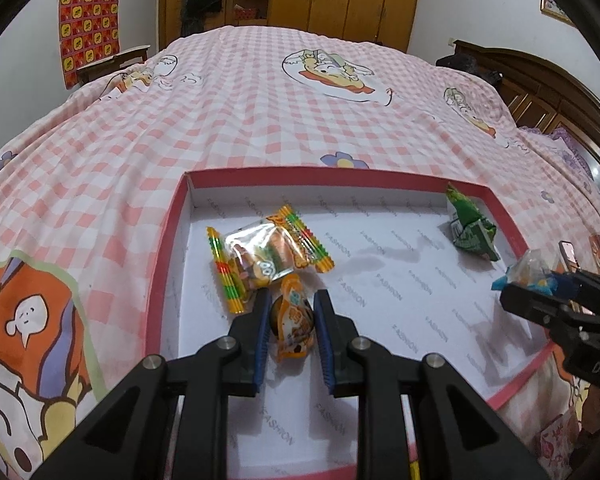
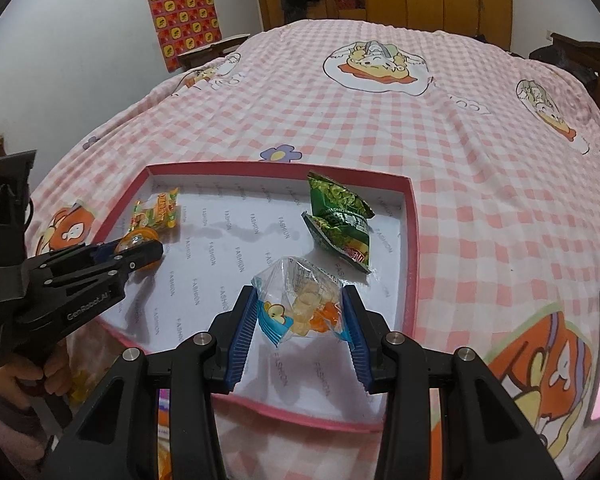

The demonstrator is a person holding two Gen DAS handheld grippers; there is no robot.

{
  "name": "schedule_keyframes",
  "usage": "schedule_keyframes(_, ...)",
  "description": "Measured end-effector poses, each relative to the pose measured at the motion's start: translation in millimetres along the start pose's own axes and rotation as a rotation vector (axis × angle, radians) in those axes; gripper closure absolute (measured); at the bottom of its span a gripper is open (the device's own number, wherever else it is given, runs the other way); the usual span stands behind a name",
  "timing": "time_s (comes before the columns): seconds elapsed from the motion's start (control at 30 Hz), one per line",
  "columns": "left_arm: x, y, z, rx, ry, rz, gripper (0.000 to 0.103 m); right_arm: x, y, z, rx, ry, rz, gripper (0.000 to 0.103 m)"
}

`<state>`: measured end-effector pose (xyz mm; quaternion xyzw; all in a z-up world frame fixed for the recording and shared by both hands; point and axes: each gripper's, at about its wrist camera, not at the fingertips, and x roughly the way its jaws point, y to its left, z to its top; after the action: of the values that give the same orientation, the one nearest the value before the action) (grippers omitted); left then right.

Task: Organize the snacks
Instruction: 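Carry both held snacks over the box lid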

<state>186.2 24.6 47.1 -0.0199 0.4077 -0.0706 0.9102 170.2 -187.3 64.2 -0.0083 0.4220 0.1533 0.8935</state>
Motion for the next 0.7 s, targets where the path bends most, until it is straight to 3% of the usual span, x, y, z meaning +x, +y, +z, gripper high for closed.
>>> schedule_keyframes(0.7, 8, 0, 4, 0.004, -0.019, 0.015, 0.079, 34, -16, 11, 0.053, 0.014, -0.032, 0.06)
